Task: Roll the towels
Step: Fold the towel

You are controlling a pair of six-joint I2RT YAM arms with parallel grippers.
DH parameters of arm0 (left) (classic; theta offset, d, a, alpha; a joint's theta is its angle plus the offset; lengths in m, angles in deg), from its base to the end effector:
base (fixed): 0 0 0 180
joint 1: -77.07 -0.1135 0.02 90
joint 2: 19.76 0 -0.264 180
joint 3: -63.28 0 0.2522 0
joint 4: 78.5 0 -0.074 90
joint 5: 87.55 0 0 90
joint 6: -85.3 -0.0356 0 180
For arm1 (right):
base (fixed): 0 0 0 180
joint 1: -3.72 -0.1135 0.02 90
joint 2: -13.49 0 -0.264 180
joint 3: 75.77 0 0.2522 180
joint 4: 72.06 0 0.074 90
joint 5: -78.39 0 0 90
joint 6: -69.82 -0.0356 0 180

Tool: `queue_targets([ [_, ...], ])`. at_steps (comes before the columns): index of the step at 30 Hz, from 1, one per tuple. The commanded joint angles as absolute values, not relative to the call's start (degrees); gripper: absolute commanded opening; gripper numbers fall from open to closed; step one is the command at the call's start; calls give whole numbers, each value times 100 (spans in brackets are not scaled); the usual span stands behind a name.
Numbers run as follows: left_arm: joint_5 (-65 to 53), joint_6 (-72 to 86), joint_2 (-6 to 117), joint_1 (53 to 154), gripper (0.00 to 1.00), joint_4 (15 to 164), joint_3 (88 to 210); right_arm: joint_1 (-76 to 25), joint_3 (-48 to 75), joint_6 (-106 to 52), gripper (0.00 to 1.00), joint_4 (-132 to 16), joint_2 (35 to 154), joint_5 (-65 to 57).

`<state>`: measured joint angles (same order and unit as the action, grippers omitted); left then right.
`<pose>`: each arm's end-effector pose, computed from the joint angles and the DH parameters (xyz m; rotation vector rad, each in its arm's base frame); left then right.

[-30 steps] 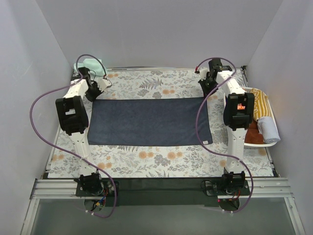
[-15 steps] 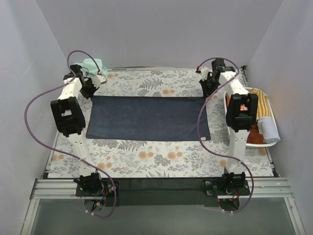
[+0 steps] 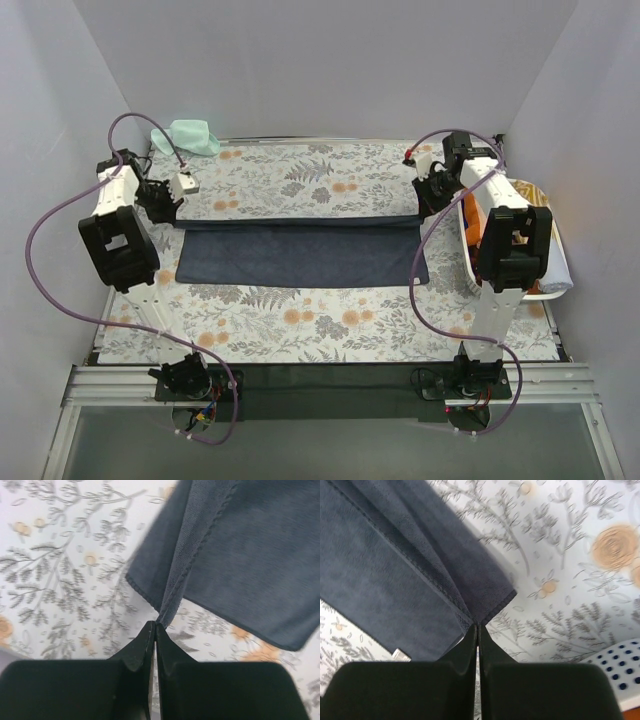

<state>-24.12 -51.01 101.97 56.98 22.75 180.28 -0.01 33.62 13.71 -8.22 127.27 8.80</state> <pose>0.4020 0.1301 0.2121 0.6617 2.6776 -0.4589 0.4160 0.0396 0.2361 -0.9471 2.4942 0.3301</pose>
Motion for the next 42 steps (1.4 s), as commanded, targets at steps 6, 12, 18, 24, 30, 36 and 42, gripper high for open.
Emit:
queue_targets([
  [6, -2376, -6244, 8958, 5659, 0, 1373, 17110, 82, 2501, 1954, 1, -276, 11967, 1037],
  [12, -2067, -6324, 8405, 5668, 0, 1988, 15828, 108, 1841, 2174, 1, -267, 11791, 905],
  [18, -1883, -6192, 8351, 5668, 0, 2357, 15377, 187, 1770, 2183, 1, -276, 11958, 922],
  [24, -1855, -6148, 8140, 5660, 0, 2736, 15157, 249, 1867, 2183, 1, -223, 11826, 922],
  [30, -2050, -6192, 8087, 5633, 0, 2358, 15702, 319, 2052, 2253, 1, -30, 11606, 1010],
  [36, -1909, -6604, 7877, 5572, 0, 1954, 15606, 477, 1683, 2429, 1, 155, 11361, 1001],
  [42, -1540, -6878, 7613, 5528, 0, 2137, 14912, 477, 1086, 2544, 1, 129, 11255, 1115],
])
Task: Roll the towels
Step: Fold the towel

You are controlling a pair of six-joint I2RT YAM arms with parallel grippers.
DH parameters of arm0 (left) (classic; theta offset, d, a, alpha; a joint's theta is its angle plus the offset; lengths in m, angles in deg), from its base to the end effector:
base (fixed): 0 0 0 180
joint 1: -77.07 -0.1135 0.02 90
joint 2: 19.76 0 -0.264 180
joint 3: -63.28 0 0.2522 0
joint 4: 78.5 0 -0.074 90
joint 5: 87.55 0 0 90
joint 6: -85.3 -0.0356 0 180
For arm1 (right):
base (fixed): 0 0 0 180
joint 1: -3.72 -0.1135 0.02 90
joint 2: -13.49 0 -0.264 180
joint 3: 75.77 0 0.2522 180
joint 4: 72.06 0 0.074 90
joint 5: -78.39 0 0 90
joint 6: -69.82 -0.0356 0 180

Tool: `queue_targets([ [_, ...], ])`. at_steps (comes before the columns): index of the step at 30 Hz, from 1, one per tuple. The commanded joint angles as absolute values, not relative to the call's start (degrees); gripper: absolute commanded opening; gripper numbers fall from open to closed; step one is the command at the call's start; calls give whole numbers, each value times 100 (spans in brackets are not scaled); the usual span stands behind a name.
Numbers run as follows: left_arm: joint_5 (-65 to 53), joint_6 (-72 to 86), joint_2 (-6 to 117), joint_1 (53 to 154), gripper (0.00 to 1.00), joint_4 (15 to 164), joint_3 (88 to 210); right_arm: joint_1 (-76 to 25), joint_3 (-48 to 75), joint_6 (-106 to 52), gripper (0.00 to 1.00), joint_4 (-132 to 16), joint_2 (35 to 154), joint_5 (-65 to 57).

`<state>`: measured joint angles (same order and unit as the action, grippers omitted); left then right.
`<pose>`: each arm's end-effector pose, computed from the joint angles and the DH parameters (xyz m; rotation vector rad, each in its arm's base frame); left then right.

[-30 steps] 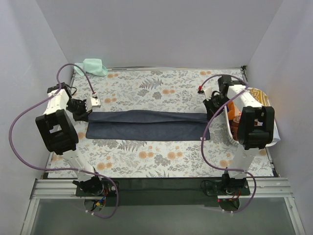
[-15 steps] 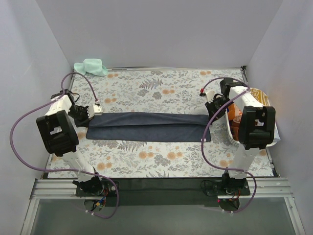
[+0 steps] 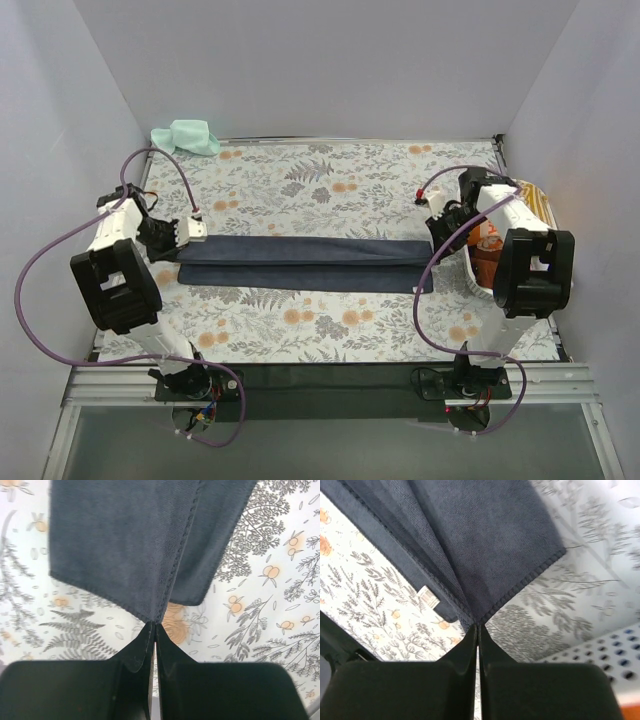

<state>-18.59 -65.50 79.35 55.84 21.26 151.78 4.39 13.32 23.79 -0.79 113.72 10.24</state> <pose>0.2918 0.0997 0.2205 0.9719 2.7135 -0.4179 0.3286 0.0094 0.2185 -1.0829 2.6294 0.4361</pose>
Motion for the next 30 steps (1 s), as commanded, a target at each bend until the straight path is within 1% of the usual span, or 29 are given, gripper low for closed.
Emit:
queue_targets([
  [1, -1514, -6843, 7613, 5528, 0, 2321, 14702, 477, 998, 2517, 1, 94, 11298, 1142],
  [5, -1364, -6597, 7771, 5528, 0, 2796, 14384, 434, 663, 2429, 1, -144, 11351, 1125],
  [12, -1399, -6263, 8034, 5571, 0, 3043, 14410, 398, 505, 2412, 1, -310, 11500, 1002],
  [15, -1425, -6140, 8096, 5598, 0, 3113, 14445, 389, 636, 2333, 1, -407, 11632, 888],
  [22, -1522, -5805, 8377, 5615, 0, 2991, 14840, 398, 1558, 2051, 1, -425, 12045, 764],
  [30, -1741, -5840, 8334, 5607, 0, 2570, 15323, 398, 1884, 2227, 1, 14, 11801, 922],
])
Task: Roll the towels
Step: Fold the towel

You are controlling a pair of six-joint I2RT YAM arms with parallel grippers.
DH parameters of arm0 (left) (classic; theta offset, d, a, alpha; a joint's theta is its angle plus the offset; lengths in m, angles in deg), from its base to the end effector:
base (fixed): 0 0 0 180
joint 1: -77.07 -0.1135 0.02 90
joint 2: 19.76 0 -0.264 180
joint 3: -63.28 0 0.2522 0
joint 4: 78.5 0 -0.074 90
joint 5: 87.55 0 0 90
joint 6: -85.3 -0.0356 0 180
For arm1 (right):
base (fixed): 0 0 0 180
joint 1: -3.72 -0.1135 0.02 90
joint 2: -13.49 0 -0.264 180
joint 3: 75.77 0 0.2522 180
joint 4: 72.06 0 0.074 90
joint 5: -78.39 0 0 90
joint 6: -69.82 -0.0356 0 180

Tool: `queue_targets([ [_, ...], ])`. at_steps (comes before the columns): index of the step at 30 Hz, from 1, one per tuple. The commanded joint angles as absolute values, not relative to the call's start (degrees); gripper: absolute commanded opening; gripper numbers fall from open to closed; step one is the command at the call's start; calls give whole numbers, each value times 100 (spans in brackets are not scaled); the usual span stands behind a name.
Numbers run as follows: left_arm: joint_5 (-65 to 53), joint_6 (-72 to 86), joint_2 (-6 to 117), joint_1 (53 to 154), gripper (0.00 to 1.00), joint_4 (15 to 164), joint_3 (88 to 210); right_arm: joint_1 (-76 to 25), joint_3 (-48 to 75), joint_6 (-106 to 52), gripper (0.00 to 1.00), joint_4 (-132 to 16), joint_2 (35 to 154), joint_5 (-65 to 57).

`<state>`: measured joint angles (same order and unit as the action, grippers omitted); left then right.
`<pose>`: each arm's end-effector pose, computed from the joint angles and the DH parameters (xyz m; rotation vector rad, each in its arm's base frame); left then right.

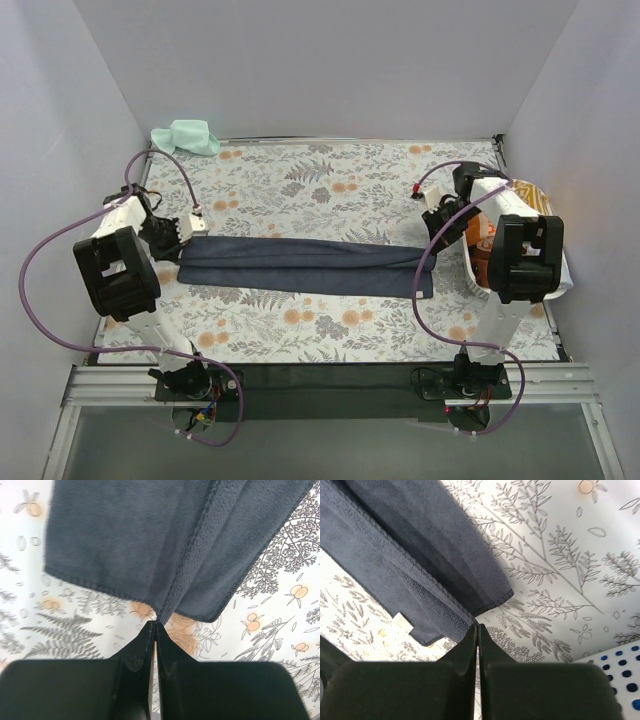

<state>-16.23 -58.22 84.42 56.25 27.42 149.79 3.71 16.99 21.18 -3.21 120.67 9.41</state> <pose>0.3047 0.1037 0.1852 0.8207 2.8237 -0.4125 0.3548 0.0128 0.1964 -1.0434 2.6748 0.4387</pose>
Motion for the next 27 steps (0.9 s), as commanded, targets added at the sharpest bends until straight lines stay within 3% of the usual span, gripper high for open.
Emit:
queue_targets([
  [1, -1759, -5841, 8299, 5615, 0, 2534, 15437, 398, 1893, 2245, 1, 58, 11747, 940],
  [12, -1707, -6614, 7719, 5422, 0, 1945, 15281, 407, 1121, 2886, 1, 313, 10930, 835],
  [26, -1373, -6684, 7894, 5378, 0, 2568, 14410, 389, 496, 2965, 1, 119, 11308, 1080],
  [27, -1416, -6649, 7894, 5369, 4, 2612, 14419, 389, 513, 3009, 5, 190, 11273, 1098],
])
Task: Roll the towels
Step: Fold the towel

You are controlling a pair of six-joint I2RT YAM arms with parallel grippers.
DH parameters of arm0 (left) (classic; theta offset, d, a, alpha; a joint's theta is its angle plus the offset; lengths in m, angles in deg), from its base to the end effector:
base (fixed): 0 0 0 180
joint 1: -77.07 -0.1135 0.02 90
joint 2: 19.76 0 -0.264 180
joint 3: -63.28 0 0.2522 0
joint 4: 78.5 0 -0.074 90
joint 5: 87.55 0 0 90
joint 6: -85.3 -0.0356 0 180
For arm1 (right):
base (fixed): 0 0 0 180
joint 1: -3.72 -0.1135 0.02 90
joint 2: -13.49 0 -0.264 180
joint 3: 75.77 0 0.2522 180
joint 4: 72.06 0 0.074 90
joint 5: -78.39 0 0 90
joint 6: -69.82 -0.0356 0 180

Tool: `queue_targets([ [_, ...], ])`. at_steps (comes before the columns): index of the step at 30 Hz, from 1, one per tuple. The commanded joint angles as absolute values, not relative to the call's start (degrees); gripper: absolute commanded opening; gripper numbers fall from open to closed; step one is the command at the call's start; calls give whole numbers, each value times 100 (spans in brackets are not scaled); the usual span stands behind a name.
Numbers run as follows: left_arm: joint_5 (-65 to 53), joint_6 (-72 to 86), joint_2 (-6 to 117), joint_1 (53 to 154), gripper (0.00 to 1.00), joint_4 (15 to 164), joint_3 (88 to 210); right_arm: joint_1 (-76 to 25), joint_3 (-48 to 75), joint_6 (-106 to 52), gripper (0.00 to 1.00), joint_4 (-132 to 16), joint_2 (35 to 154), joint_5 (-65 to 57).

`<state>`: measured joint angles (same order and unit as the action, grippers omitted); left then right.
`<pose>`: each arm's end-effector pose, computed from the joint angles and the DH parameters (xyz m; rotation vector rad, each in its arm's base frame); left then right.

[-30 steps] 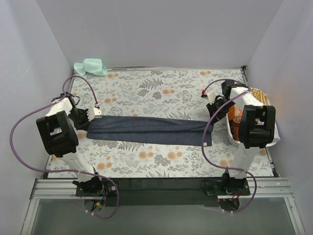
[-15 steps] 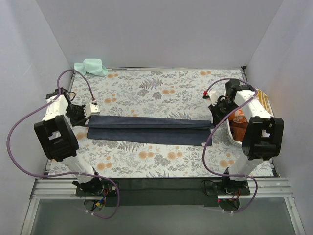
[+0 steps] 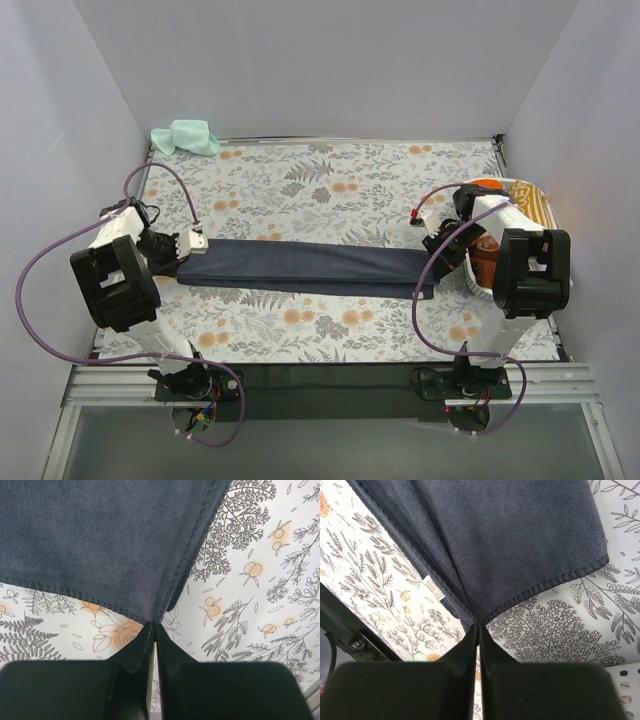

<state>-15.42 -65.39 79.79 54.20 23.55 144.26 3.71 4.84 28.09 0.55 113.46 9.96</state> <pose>0.2720 0.1029 0.1863 0.9414 2.8305 -0.4629 0.3000 0.0131 0.1829 -1.2062 2.7153 0.5374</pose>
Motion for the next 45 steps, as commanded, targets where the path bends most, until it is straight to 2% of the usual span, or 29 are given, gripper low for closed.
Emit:
queue_targets([
  [1, -1451, -6606, 7885, 5369, 10, 2578, 14454, 389, 592, 3044, 12, 269, 11255, 1107],
  [2, -1521, -6614, 7885, 5369, 20, 2499, 14602, 398, 662, 3132, 29, 469, 11220, 1150],
  [3, -1574, -6605, 7868, 5361, 23, 2350, 14673, 398, 715, 3185, 35, 558, 11089, 1186],
  [4, -1618, -6605, 7842, 5352, 27, 2279, 14752, 407, 855, 3246, 46, 646, 11001, 1230],
  [6, -1697, -6649, 7745, 5334, 33, 2078, 14963, 416, 979, 3361, 52, 796, 10754, 1326],
  [8, -1829, -6649, 7701, 5334, 36, 1963, 15173, 416, 1189, 3353, 53, 823, 10640, 1405],
  [10, -2066, -6553, 7709, 5334, 37, 1866, 15306, 416, 1330, 3186, 52, 832, 10727, 1467],
  [12, -2268, -6160, 7823, 5404, 37, 1961, 15446, 407, 1541, 2810, 47, 806, 11034, 1520],
  [13, -2295, -5948, 7885, 5457, 37, 2067, 15456, 407, 1603, 2703, 39, 779, 11166, 1546],
  [16, -2287, -5218, 7991, 5676, 34, 2602, 15272, 390, 1752, 2000, 29, 350, 11535, 1555],
  [21, -2348, -4426, 8026, 6089, 32, 3306, 14877, 179, 1780, 1288, 24, -362, 11878, 1187],
  [30, -1638, -3003, 8684, 6134, 24, 4342, 14366, 47, 1612, 593, 18, -1321, 12643, -52],
  [35, -1197, -2659, 8887, 5827, 21, 4634, 14375, 56, 1883, 391, 16, -1734, 12941, -817],
  [39, -1381, -2746, 8931, 5703, 20, 4485, 14471, 3, 2288, 241, 16, -1761, 13153, -721],
  [45, -2198, -2536, 8984, 5756, 25, 4108, 14910, -199, 2640, 258, 19, -1647, 13215, -169],
])
